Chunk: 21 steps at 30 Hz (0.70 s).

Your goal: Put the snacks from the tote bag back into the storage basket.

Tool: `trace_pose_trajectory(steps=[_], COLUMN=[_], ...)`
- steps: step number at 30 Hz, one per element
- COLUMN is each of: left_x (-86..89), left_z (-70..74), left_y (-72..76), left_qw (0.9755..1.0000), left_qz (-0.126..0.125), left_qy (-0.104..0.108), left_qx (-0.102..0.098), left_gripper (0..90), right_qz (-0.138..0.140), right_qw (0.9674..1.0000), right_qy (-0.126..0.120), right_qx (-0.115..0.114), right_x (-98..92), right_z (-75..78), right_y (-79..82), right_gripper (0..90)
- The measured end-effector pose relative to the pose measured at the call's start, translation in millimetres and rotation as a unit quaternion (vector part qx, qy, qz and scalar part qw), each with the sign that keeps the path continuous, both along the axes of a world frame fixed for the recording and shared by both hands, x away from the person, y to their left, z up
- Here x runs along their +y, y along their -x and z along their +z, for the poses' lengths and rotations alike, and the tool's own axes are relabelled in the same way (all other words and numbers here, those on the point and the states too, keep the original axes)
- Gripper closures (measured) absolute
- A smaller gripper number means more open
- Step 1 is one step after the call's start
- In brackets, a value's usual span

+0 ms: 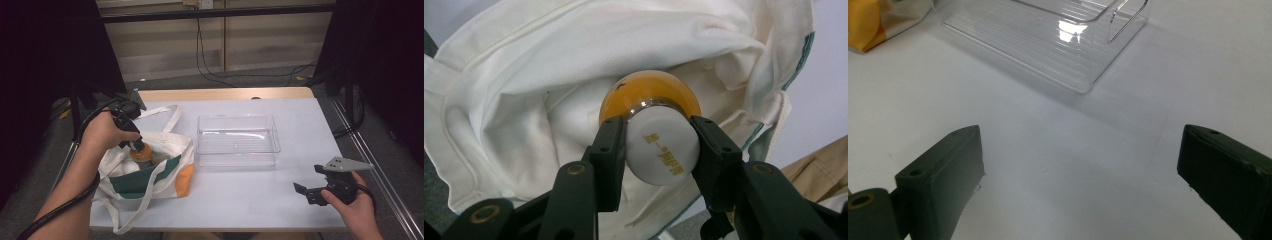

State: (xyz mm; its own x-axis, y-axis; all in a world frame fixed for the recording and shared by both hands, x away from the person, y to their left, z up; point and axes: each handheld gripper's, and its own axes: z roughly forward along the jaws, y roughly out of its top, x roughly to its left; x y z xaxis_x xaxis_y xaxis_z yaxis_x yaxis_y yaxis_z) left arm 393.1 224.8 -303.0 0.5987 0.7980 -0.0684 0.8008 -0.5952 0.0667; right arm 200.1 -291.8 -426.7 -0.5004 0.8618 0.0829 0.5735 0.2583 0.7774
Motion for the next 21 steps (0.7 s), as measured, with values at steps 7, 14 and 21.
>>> trace_pose_trajectory(steps=[7,14,21], left_x=[1.3,2.3,4.3], left_z=[-0.1,-0.6,0.0], left_y=[1.9,2.3,1.7], left_qw=[1.0,1.0,0.9998], left_qz=[0.001,0.003,0.012], left_qy=[0.006,-0.003,0.003], left_qx=[-0.003,-0.003,0.013], left_gripper=[58.2,57.2,59.1], right_qz=[0.001,0.002,0.003], right_qw=[1.0,1.0,1.0], right_qy=[0.001,0.001,0.002], right_qx=[0.0,-0.001,-0.001], right_x=[0.1,0.5,0.4], right_z=[-0.1,0.0,0.1], right_y=[-0.1,-0.4,-0.8], right_gripper=[4.4,4.4,4.4])
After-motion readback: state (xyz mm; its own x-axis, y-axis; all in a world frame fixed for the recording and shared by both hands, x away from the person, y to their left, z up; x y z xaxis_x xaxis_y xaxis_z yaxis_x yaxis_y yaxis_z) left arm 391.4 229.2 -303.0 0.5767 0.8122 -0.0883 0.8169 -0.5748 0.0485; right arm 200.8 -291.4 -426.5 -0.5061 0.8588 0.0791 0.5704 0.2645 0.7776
